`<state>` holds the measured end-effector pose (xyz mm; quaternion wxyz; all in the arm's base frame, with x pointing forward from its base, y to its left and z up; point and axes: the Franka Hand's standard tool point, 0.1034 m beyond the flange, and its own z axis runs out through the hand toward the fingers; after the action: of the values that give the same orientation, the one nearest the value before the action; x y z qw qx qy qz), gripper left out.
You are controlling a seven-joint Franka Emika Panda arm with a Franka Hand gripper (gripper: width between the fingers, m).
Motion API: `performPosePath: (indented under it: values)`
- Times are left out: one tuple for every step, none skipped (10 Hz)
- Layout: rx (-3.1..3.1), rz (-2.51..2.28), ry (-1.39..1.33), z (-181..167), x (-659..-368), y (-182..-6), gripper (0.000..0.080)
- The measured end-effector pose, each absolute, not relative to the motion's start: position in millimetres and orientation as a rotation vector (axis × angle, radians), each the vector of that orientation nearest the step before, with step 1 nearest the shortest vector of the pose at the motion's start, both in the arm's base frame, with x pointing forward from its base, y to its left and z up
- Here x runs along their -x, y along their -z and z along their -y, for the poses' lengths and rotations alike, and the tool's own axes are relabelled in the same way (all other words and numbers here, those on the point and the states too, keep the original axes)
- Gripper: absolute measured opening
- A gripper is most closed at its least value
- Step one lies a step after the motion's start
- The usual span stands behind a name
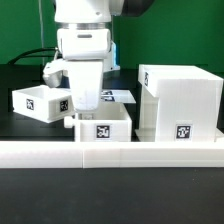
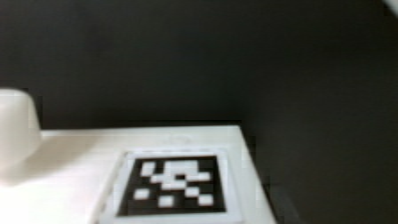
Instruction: Assemble drawer
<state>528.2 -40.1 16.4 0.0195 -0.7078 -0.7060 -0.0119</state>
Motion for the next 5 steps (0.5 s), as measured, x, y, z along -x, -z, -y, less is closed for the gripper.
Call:
performPosePath:
  values:
    - [2.188, 2.202, 0.041, 35.2, -530.2, -16.6, 0.0042]
    - [2.184, 2.207, 0.043, 33.0, -530.6, -16.6, 0.0042]
    - [2.188, 2.202, 0.040, 35.2, -529.4, -15.8, 0.0042]
    - [2.194, 2.205, 0.049, 35.8, -529.6, -15.4, 0.0042]
    - [2.194, 2.204, 0.048, 35.8, -529.4, -15.2, 0.0042]
